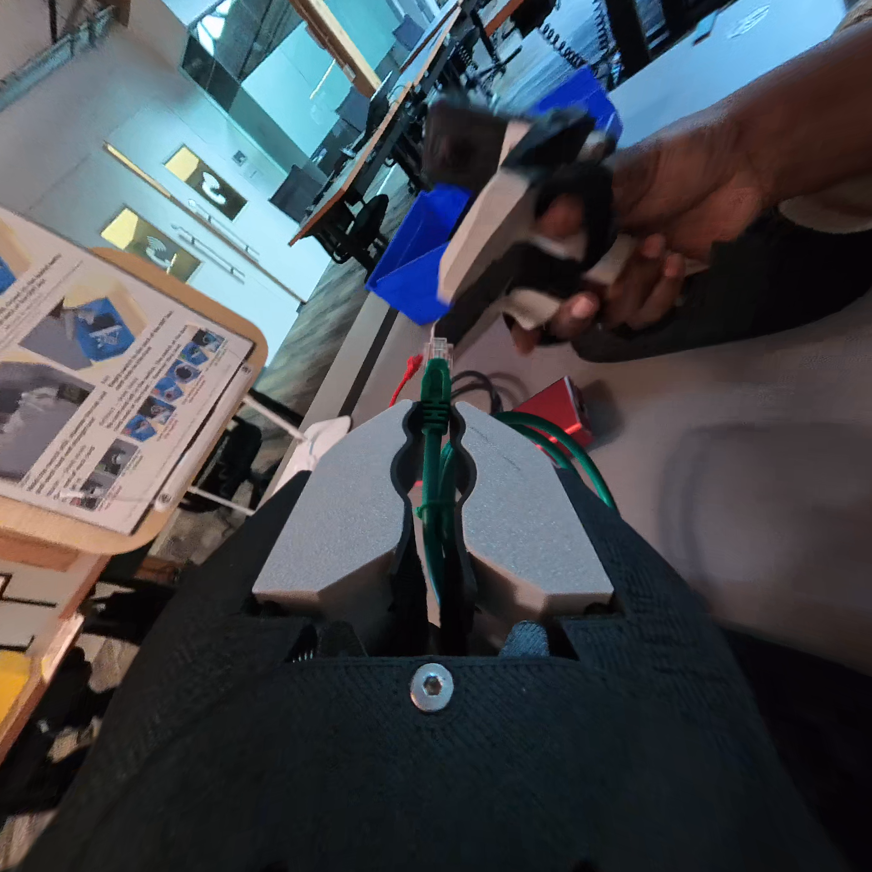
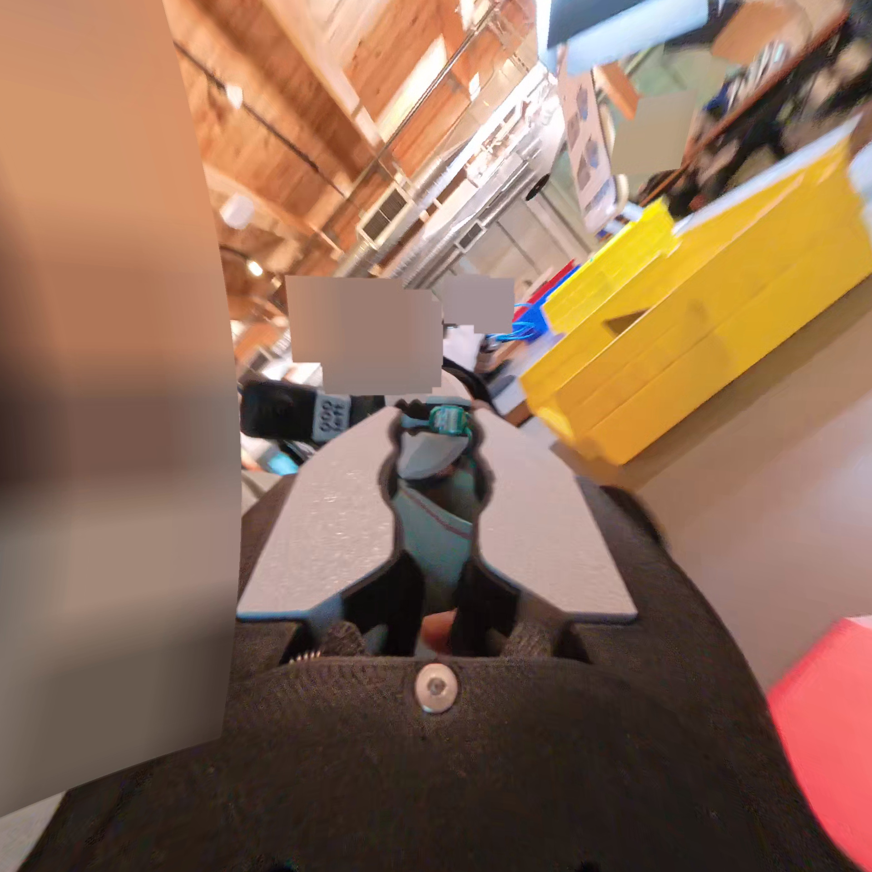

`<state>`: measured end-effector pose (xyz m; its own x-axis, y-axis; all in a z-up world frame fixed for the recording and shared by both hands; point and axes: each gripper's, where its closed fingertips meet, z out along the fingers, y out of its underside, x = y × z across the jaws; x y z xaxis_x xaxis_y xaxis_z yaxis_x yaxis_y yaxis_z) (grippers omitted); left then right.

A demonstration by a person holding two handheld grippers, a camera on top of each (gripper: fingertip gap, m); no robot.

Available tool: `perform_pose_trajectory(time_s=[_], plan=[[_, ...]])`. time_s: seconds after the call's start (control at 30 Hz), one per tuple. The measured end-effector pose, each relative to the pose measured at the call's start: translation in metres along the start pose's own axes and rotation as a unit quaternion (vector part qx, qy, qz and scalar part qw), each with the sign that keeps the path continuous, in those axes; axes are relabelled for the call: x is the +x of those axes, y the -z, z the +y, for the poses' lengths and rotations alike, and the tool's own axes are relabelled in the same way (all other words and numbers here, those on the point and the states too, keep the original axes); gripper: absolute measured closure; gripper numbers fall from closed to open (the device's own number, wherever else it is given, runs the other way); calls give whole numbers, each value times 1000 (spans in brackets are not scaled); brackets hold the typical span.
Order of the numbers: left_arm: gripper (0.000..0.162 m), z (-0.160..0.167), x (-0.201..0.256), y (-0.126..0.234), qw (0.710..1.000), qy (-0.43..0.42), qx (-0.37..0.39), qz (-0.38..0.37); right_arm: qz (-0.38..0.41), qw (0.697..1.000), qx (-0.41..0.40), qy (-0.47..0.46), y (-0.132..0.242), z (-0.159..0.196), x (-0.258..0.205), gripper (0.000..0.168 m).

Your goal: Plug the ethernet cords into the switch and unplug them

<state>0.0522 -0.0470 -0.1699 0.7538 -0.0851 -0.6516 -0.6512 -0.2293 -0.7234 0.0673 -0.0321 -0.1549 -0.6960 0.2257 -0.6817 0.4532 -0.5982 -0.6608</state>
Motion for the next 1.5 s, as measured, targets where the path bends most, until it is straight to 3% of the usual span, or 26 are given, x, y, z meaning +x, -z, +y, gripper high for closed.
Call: perform_pose_trajectory(time_s=[0.07, 0.13, 0.2, 0.27, 0.5, 0.9, 0.97, 1.07, 1.1, 1.13, 1.23, 1.27, 1.3, 1.37, 1.43, 1.5], plan=[[151, 8, -8, 7, 1000, 21, -10, -2, 36, 990, -42, 131, 15, -9, 5, 105], [151, 12, -8, 12, 999, 38, -4, 9, 82, 951, -165, 247, 40, 0, 25, 89], [151, 14, -7, 16, 999, 42, -1, 12, 161, 889, -316, 290, 79, 17, 64, 72], [151, 15, -5, 17, 999, 43, -4, 14, 197, 848, -407, 277, 108, 33, 91, 62], [151, 14, -2, 13, 999, 42, -5, 18, 219, 797, -486, 282, 116, 58, 131, 58], [150, 16, -3, 15, 999, 45, -11, 11, 170, 812, -487, 274, 102, 77, 97, 76], [151, 16, -2, 15, 999, 45, -10, 14, 185, 807, -461, 318, 95, 60, 93, 86], [151, 13, 0, 15, 998, 53, -5, 26, 156, 793, -341, 480, 57, 16, 58, 110], [151, 12, 1, 14, 998, 60, 0, 34, 130, 768, -298, 552, 43, 6, 38, 120], [151, 9, 2, 14, 997, 68, 5, 45, 102, 724, -263, 630, 31, 2, 18, 126], [151, 3, 9, 14, 991, 95, 20, 89, 89, 527, -255, 806, 7, 7, -1, 134], [151, 0, 11, 14, 989, 102, 26, 102, 88, 485, -267, 828, 1, 11, -1, 133], [151, -2, 14, 13, 987, 110, 33, 115, 74, 464, -265, 842, -5, 16, -3, 133], [151, -7, 18, 14, 981, 125, 45, 142, 49, 448, -254, 856, -14, 23, -10, 137], [151, -9, 20, 14, 978, 132, 52, 156, 45, 434, -267, 859, -17, 27, -7, 151], [151, -7, 19, 14, 978, 132, 49, 156, 56, 455, -279, 844, -17, 27, -5, 152]])
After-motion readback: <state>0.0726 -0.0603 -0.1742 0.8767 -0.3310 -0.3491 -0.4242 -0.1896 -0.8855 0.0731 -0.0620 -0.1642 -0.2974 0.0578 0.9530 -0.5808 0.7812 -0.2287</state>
